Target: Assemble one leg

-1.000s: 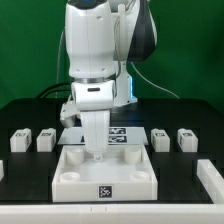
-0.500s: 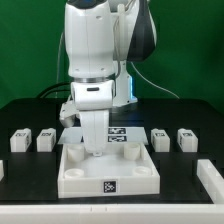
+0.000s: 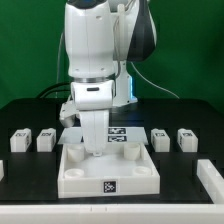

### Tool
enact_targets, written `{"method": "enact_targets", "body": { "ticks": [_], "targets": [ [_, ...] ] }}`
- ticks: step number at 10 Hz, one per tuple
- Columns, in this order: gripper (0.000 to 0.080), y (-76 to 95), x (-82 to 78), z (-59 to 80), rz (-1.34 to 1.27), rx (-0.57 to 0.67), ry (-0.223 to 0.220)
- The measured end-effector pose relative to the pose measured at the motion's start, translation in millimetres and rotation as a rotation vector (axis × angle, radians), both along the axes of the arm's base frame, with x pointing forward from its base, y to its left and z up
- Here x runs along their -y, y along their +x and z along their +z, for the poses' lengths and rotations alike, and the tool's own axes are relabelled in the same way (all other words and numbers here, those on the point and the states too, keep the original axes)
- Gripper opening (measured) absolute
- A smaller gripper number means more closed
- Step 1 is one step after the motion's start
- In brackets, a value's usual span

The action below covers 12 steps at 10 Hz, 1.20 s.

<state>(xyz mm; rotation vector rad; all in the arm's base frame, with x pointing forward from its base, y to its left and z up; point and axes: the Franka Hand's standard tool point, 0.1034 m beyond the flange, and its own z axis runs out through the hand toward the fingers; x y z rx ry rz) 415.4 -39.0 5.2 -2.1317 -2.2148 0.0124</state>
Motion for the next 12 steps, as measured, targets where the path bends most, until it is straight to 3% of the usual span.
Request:
{"method": "enact_targets", "body": {
  "ticks": [1, 2, 4, 7, 12],
  "targets": [
    [0.0058, 1.7, -1.0, 0.6, -0.005, 0.002, 0.000],
    [0.0058, 14.7, -12.0, 2.3, -0.044, 0.004, 0.002],
    [0.0058, 51.5, -45.8, 3.7, -0.037, 0.029, 0.018],
    [0.0058, 74.4, -84.6, 0.5, -0.055, 0.050, 0.032],
    [0.0058, 74.3, -88.4, 0.4, -0.054, 0.045, 0.034]
  ]
}}
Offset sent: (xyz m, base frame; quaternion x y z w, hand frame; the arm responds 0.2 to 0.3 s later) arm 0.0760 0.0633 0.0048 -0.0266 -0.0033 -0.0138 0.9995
